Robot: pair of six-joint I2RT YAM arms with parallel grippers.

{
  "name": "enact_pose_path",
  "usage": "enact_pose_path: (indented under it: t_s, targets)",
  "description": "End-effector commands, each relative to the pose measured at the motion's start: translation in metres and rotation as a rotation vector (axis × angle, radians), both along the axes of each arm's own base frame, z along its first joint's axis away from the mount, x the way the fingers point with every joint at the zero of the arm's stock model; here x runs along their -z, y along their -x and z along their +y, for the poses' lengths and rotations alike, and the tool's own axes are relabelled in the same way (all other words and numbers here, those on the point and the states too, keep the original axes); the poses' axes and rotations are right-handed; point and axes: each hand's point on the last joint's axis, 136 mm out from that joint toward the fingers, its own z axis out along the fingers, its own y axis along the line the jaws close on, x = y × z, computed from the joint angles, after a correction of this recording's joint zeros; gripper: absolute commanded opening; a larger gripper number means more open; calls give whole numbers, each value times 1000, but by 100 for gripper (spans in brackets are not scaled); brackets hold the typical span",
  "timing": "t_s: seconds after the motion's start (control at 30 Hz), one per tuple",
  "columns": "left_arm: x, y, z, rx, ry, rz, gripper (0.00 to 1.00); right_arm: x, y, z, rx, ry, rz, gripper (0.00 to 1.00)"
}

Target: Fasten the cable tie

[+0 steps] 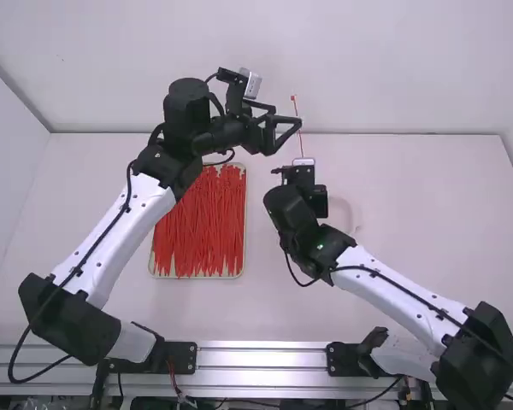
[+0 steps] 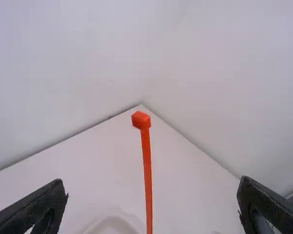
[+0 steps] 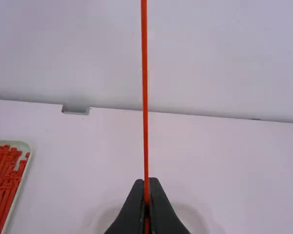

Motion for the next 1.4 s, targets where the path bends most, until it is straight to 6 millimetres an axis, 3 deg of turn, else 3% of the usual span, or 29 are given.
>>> enact_pose_path:
  t_s: [0.0,0.43,0.5,0.63,0.8,1.03,1.17,1.27,1.37]
  targets:
    - [-13,4,-4,19,14,-25,88,-22,-1,3,0,-26,-47,0]
    - [-14,6,-7,24,16,-30,54,-22,5,14,-33,-21,-45,0]
    - [-14,6,-7,24,16,-29,41,-22,4,14,-33,-21,-45,0]
    - [-14,6,-7,24,16,-30,34,-22,5,14,-34,-20,-44,0]
    - [-14,6,-7,24,16,-30,13,-22,5,15,-36,-20,-44,0]
    - [-14,6,-7,23,16,-30,1,-22,7,18,-46,-18,-42,0]
    - [-13,2,-5,-1,12,-26,4,-21,7,18,-46,-17,-41,0]
    - [-13,2,-5,1,12,-26,28,-22,7,18,-46,-18,-42,0]
    - [-12,2,-5,-1,12,-27,33,-22,7,19,-48,-19,-42,0]
